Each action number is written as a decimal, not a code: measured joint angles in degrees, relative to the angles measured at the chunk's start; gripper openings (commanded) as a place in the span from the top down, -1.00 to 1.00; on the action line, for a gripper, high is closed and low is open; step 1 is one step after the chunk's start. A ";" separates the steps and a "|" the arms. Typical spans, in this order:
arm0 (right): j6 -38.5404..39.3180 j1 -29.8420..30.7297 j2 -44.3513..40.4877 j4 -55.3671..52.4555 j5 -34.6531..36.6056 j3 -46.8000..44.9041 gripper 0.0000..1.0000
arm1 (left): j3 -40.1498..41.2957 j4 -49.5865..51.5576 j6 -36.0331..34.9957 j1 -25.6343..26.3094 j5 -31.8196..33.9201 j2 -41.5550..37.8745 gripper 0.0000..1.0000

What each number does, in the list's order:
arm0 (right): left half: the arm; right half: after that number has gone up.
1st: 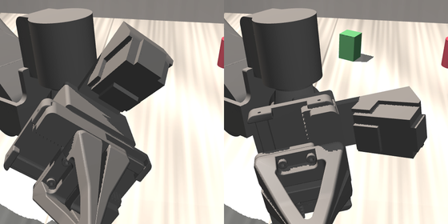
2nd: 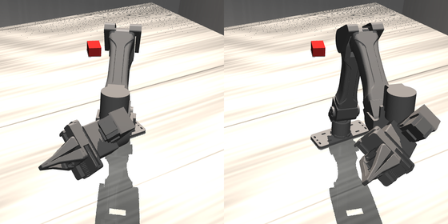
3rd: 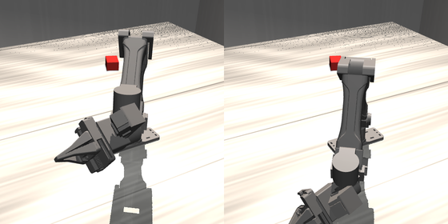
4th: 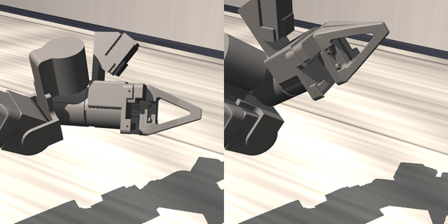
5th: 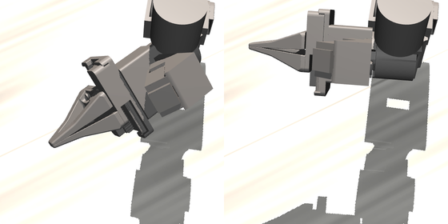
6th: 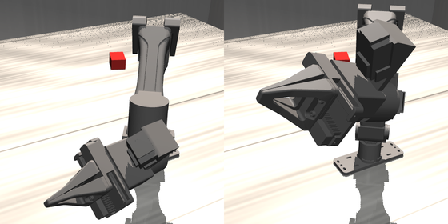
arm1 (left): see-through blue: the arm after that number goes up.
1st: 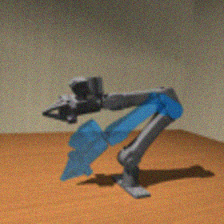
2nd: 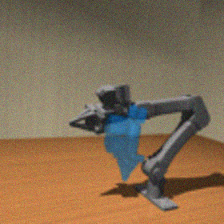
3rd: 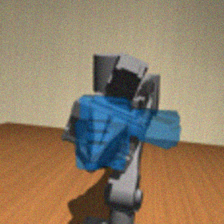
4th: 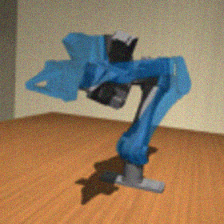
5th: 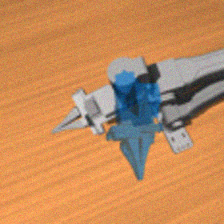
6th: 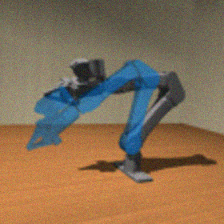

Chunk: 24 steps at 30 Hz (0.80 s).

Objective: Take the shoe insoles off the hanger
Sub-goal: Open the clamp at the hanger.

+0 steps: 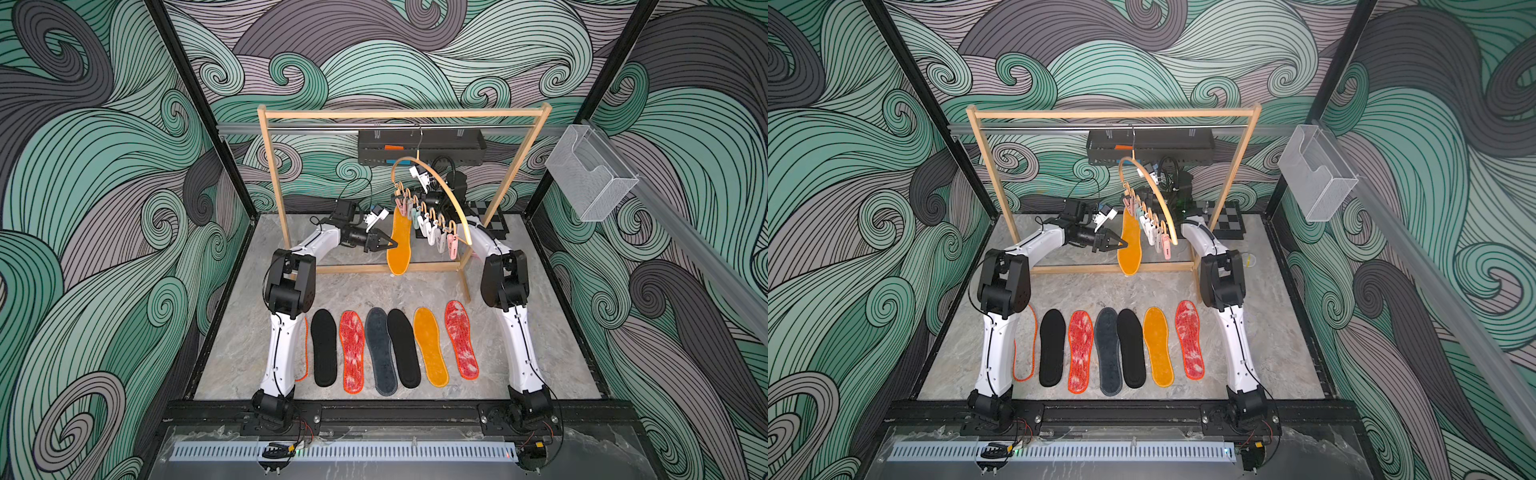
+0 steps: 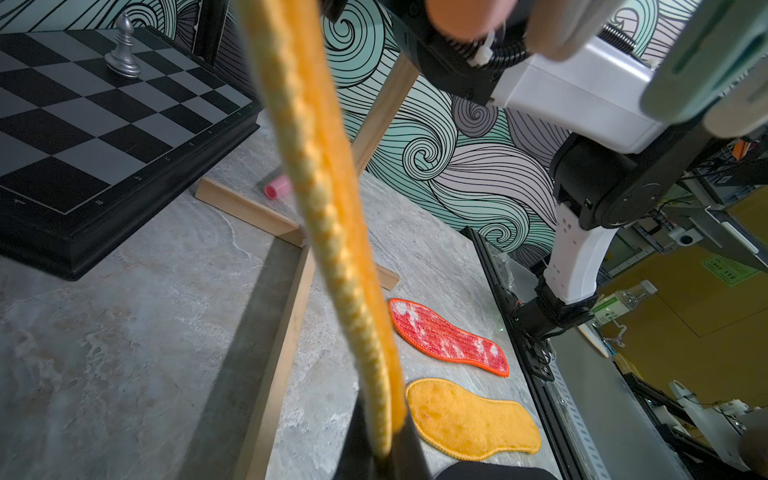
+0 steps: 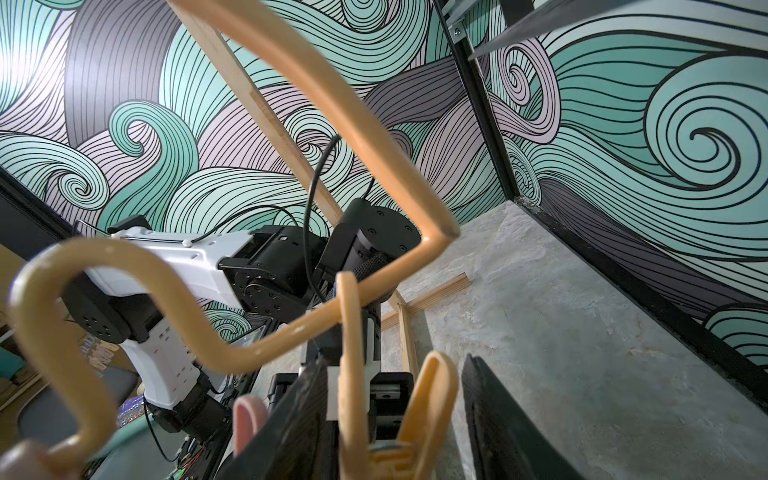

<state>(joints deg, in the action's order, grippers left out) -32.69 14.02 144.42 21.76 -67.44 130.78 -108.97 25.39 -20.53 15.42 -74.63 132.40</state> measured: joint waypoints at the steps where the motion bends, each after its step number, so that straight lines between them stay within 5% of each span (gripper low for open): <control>1: -0.48 0.02 0.04 0.13 -0.07 0.31 -0.08 | 0.00 0.13 -0.09 0.00 0.00 0.00 1.00; 8: -3.02 0.17 0.35 1.73 -0.15 2.47 0.00 | 0.00 1.05 -0.96 0.00 0.02 0.00 1.00; 15: -4.13 0.57 1.01 2.54 -0.28 2.56 0.51 | -0.02 2.08 -1.51 0.00 0.04 0.00 1.00; 24: -4.13 0.81 1.01 2.91 -0.37 2.67 0.78 | -0.04 3.13 -1.62 0.00 1.18 0.00 1.00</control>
<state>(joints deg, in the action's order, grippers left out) -36.82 14.83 145.43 24.67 -67.81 133.45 -109.01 28.51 -22.15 15.42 -73.45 132.40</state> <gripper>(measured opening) 0.241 0.055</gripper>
